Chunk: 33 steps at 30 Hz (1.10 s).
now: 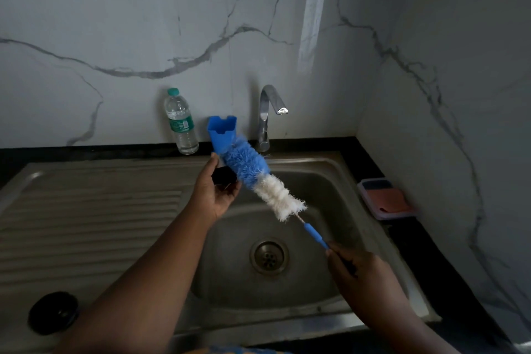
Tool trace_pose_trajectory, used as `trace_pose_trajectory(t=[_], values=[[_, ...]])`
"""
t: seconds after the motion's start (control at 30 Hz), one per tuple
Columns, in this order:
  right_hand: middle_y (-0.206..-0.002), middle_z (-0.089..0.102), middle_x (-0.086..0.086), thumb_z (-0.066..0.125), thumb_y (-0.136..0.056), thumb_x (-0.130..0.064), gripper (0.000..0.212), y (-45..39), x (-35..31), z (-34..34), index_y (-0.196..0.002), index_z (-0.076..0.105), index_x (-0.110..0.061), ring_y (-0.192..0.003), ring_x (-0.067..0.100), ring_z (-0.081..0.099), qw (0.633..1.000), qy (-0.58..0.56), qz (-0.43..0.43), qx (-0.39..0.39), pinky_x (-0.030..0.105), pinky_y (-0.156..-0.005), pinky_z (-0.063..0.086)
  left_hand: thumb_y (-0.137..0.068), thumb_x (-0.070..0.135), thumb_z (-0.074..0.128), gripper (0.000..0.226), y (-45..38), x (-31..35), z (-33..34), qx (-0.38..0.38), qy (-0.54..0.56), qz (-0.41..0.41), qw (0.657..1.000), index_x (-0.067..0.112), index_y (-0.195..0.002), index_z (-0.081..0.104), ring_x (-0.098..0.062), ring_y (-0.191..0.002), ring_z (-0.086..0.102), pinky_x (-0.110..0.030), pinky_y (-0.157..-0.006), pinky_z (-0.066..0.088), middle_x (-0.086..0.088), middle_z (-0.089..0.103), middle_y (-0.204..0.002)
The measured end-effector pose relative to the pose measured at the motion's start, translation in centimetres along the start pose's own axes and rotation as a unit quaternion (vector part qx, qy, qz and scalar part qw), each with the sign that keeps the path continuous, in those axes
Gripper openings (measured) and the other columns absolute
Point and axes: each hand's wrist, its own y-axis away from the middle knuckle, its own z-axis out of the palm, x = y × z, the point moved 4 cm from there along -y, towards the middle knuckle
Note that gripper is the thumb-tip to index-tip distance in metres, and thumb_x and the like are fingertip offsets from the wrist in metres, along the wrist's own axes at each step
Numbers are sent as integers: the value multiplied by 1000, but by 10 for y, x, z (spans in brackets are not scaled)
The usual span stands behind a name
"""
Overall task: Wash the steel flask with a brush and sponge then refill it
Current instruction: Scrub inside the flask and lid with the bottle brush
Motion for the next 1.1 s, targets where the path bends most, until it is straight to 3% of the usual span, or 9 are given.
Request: trace_pose_trajectory(t=[0.2,0.33,0.43,0.53,0.6,0.7,0.87,0.97,1.1], values=[[-49,54,-25,60,-91,-31,14,0,2,1,-95,71,-37,-51,-8,52,1000,-2,-3,-1,14,-50,38,-93,48,55,44,-4,-3,-8,43,4,-20,999,12,-117,56,-25,-91,59,-33,-76,50,-15,61,-104],[-54,58,-19,58,-91,-33,17,0,7,3,-83,70,-43,-52,-6,53,1000,-9,9,-4,14,-47,37,-90,51,60,43,-3,-1,-3,30,25,13,999,12,-107,56,-27,-101,61,-38,-93,53,-15,61,-109],[-49,55,-14,58,-92,-30,17,2,9,2,-88,73,-37,-48,-2,52,1000,-17,4,-9,14,-46,36,-88,51,63,49,-2,-3,-3,13,-2,8,1000,10,-115,58,-27,-103,62,-40,-101,50,-15,64,-108],[-47,54,-13,55,-93,-29,24,5,9,1,-74,67,-37,-45,0,49,1000,-5,2,-21,15,-44,35,-86,55,64,46,0,-5,-9,33,-60,-16,998,14,-108,62,-21,-88,62,-34,-83,52,-11,67,-99],[-46,52,-12,55,-93,-28,24,4,10,1,-74,69,-29,-44,2,48,1000,1,3,-16,15,-43,34,-87,53,63,38,1,-7,-13,49,-71,-25,996,18,-102,62,-21,-89,59,-32,-75,50,-10,66,-100],[-46,50,-13,56,-93,-27,20,4,13,2,-82,72,-21,-47,0,49,1000,13,-2,-2,16,-46,35,-90,43,60,25,1,-7,-14,54,-42,-20,997,19,-92,58,-25,-98,59,-34,-80,51,-13,63,-106],[-48,49,-10,54,-94,-29,24,6,17,7,-78,67,-17,-46,3,46,999,31,-2,-22,18,-44,32,-89,42,61,32,2,-10,-18,52,-20,-25,998,12,-101,56,-29,-101,60,-41,-98,50,-17,61,-110],[-46,47,-8,53,-94,-29,26,5,19,12,-75,67,-17,-44,3,45,999,30,8,-32,18,-44,33,-84,43,69,41,2,-12,-20,57,-21,-28,998,10,-105,57,-27,-105,60,-39,-99,50,-15,62,-109],[-47,48,-7,54,-94,-29,26,7,22,17,-73,66,-18,-45,2,46,999,33,4,-43,18,-45,34,-84,37,70,35,0,-11,-25,58,-21,-14,998,13,-107,58,-25,-105,61,-36,-94,52,-12,63,-111]])
